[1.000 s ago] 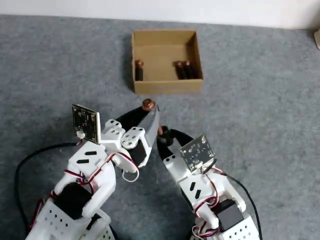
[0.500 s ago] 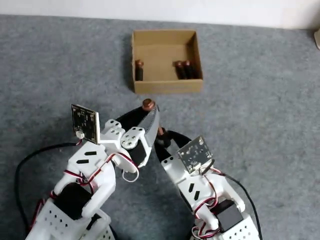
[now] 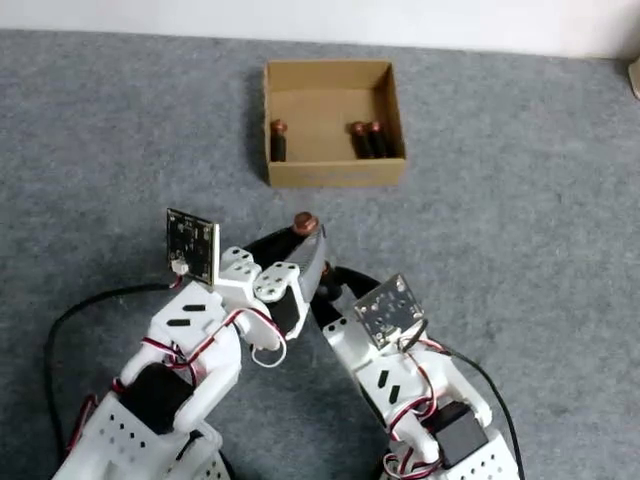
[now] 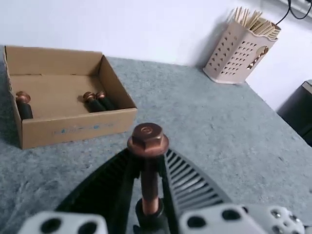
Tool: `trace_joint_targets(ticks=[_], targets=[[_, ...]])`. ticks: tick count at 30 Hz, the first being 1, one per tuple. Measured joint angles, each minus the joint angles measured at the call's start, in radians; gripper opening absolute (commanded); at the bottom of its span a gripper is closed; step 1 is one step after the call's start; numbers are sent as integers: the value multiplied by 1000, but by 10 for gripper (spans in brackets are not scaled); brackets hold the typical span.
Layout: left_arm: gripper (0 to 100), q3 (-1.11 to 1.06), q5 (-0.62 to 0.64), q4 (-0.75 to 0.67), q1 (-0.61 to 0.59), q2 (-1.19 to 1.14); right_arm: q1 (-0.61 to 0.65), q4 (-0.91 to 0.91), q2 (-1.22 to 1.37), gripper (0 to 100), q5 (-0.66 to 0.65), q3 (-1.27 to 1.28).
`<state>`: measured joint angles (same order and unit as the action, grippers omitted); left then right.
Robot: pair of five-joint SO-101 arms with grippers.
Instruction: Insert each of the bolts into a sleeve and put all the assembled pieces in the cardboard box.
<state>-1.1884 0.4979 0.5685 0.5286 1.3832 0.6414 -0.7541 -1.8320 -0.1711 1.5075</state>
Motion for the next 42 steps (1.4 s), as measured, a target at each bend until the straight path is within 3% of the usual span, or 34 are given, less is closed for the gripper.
trace_joint_targets(ticks=[18,21,27,42], targets=[[11,-199,8,-41,12,17,0,-2,3,5,2,5],[87,-199,8,-41,12,17,0,-2,3,5,2,5],[407,-203,8,-32,0,17,-5,-2,3,5,2,3],[421,-206,6,2,-2,3,-5,-2,2,5,0,2]])
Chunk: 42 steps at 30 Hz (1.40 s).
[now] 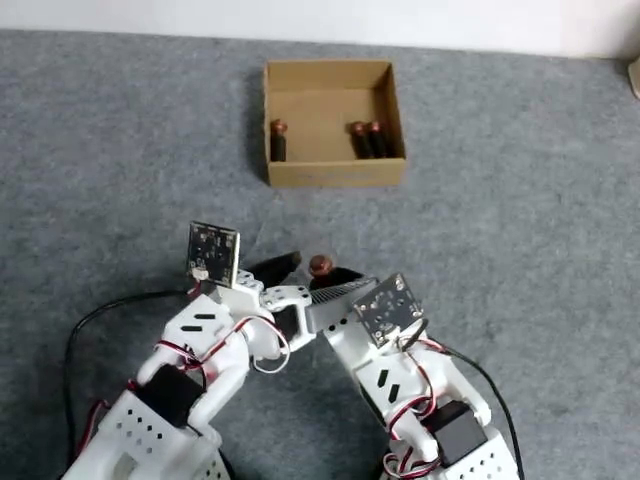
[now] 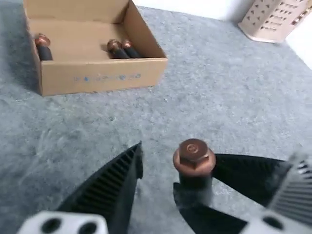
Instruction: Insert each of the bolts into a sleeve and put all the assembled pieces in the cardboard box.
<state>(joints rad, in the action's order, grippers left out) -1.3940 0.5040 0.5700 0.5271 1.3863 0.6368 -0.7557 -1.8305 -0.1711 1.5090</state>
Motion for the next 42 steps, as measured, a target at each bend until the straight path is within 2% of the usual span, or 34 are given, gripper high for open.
trace_joint_targets(ticks=[2,4,10,14,18,26,32,35,42], targets=[[420,6,-23,31,0,8,5,0,0,5,2,0],[392,38,-100,94,0,12,5,0,0,5,2,2],[181,206,-373,293,-18,14,6,-2,0,5,-2,3],[122,212,-552,338,-104,9,5,0,0,5,-2,6],[123,210,-721,333,-212,0,5,3,0,5,0,31],[123,210,-669,327,-235,2,5,25,0,5,0,66],[123,173,-689,278,-241,2,3,25,0,5,0,66],[123,103,-832,203,-242,2,-15,43,0,5,0,66],[120,-11,-1277,41,-224,0,-37,54,0,5,0,66]])
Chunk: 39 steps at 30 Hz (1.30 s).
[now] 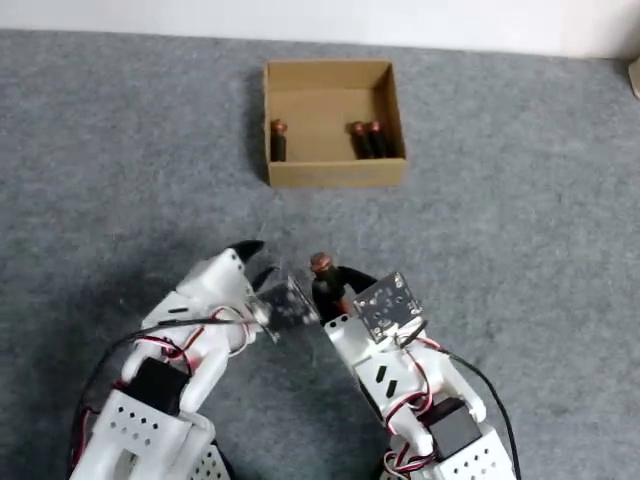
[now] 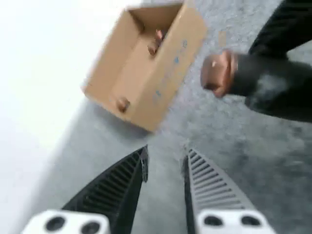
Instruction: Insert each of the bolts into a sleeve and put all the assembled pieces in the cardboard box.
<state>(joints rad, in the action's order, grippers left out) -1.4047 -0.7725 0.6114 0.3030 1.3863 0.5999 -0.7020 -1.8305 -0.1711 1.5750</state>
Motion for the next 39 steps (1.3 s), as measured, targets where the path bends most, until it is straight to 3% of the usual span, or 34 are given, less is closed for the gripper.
trace_joint_targets(ticks=[9,12,17,20,34,36,39], targets=[[120,-92,-486,-468,-132,2,-2,0,0,5,0,52],[120,-184,-574,-634,-180,2,-2,0,0,5,0,52],[120,-275,-582,-1008,-192,14,-2,0,0,5,0,52],[120,-275,-582,-1137,-195,2,-2,0,0,5,0,52],[120,-275,-574,-1326,-199,2,-2,0,0,5,0,52],[120,-275,-523,-1327,-238,2,-2,0,0,5,0,52],[120,-275,-316,-1312,-311,2,-2,0,0,5,0,52]])
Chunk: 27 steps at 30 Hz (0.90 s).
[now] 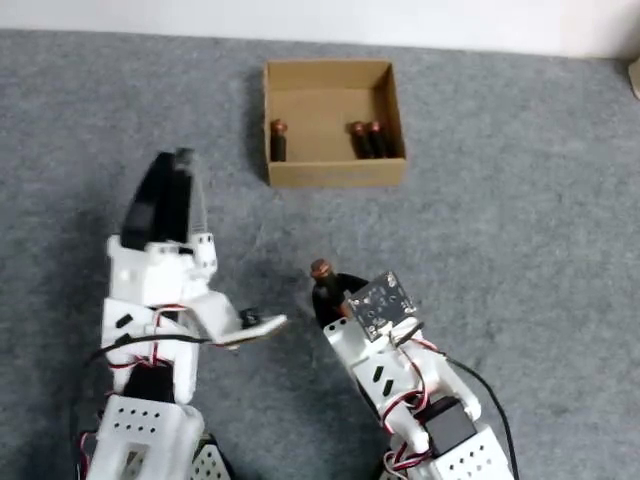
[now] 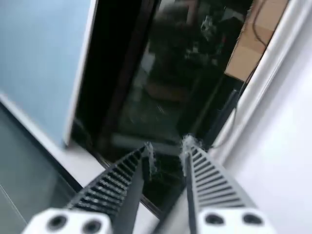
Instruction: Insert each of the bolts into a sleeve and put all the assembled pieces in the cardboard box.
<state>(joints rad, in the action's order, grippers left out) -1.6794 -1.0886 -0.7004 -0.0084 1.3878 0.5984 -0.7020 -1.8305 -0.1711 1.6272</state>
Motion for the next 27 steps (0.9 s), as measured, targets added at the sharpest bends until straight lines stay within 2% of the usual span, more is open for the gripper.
trace_joint_targets(ticks=[2,5,8,11,15,17,27], targets=[[120,0,175,66,-55,0,0,0,0,5,0,0],[120,8,460,272,-97,0,0,0,0,5,0,0],[120,61,752,548,-98,-2,0,0,0,5,0,0],[120,104,985,787,-28,-2,0,3,0,5,0,0],[120,94,1062,856,124,-2,0,5,0,5,0,0],[122,49,1071,858,158,-2,0,26,0,5,0,6],[120,5,1071,858,97,0,-126,83,3,5,0,0]])
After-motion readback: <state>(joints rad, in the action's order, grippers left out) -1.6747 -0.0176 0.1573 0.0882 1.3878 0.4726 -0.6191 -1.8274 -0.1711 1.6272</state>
